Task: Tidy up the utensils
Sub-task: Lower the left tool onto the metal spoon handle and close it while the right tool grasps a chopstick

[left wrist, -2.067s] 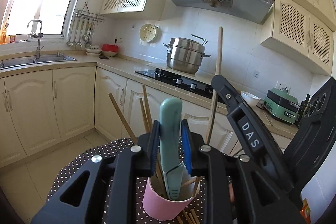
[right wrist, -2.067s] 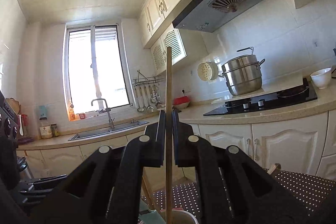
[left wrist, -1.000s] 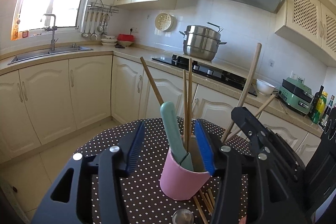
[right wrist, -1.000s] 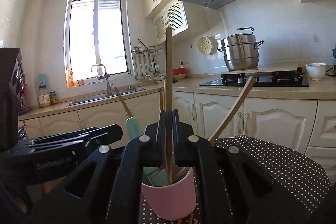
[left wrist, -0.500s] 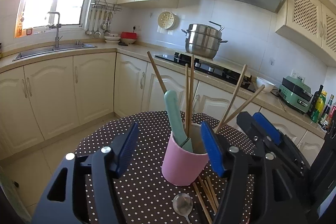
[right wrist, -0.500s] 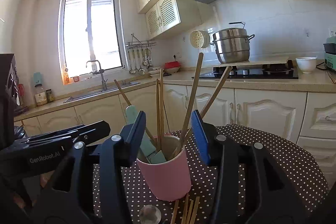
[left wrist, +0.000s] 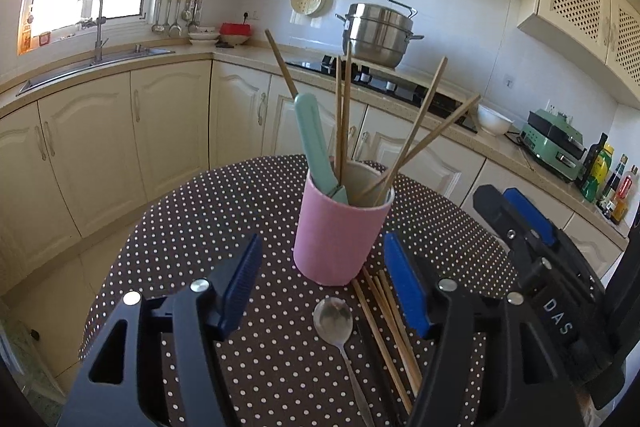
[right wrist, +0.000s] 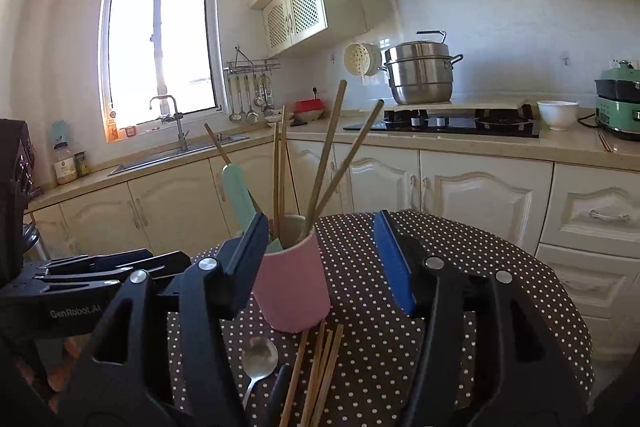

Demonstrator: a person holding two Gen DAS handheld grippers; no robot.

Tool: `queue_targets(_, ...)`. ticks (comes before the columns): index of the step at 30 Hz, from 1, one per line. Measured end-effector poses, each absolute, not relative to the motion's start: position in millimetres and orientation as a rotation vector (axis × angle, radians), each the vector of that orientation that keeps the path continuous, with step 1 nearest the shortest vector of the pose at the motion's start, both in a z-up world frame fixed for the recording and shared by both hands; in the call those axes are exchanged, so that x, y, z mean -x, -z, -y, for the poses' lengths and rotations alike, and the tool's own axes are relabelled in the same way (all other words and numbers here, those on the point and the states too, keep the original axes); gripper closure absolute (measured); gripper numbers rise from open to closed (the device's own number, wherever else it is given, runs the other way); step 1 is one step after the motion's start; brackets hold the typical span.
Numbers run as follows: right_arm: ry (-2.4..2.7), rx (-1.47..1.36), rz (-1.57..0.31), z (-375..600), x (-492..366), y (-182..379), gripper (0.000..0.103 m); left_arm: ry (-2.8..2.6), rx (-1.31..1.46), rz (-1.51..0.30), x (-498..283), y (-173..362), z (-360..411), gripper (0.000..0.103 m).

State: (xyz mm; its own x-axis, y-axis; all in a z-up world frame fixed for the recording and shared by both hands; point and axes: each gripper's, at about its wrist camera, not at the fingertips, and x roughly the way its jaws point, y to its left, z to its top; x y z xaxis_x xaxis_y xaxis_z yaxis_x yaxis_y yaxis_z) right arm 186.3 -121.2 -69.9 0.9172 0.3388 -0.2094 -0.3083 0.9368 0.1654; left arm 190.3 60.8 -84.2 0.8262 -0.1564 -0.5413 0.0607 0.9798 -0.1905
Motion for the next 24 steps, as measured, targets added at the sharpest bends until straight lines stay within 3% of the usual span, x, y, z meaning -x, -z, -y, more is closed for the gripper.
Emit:
queue_targets(12,-0.302,-0.134,-0.456,144,-185,104,0.042,0.094,0.084,-1.033,-210,156,-35,0.041)
queue_targets(19,-0.300,-0.140,-0.561,149,-190,124,0.042,0.097,0.057,-1.085,-207,169,-20,0.041)
queue_targets(24,-0.297,-0.117,-0.639,148,-198,130,0.042,0.090,-0.013,-1.096,-212,176,0,0.063)
